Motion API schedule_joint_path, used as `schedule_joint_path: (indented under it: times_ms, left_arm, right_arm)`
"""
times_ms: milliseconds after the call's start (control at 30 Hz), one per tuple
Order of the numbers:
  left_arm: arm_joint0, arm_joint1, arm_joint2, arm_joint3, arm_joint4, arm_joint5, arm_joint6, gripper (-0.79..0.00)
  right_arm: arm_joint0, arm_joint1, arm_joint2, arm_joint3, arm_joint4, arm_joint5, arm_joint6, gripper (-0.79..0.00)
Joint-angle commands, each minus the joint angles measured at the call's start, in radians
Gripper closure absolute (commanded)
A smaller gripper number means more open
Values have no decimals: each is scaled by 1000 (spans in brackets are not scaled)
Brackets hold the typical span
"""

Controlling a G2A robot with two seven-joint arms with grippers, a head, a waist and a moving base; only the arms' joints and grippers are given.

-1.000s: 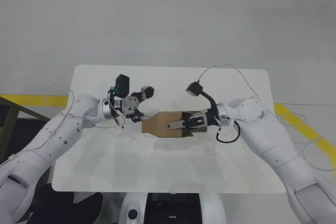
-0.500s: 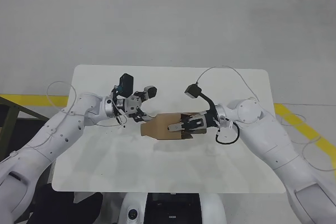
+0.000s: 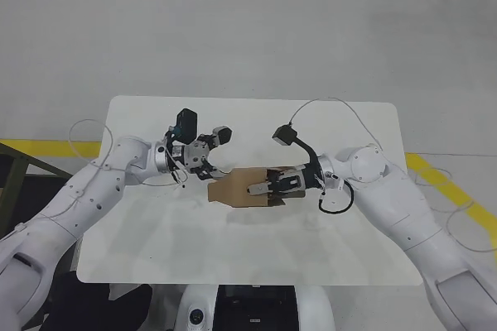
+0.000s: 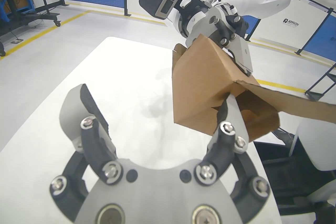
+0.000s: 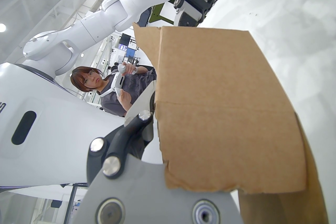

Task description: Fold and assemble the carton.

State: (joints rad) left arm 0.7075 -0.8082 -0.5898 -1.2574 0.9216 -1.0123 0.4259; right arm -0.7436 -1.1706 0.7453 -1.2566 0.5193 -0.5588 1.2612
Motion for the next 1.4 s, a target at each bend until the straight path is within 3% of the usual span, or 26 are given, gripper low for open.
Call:
schedule_joint_path:
  times_ms: [0, 467, 667, 1367]
  left_arm:
    - [5, 0, -4, 6, -1, 0, 10, -785]
    - [46, 61, -7, -3, 68, 0, 187, -785]
    - [40, 75, 29, -46, 123, 0, 201, -785]
    - [-39, 19, 82, -21, 6, 0, 56, -785]
  right_arm:
    - [-1, 1, 4, 5, 3, -4, -4, 0]
    - [-24, 18, 57, 16, 38, -25, -25, 0]
    - [-25, 17, 71, 28, 57, -29, -29, 0]
    - [-16, -7, 60, 23, 28, -28, -39, 0]
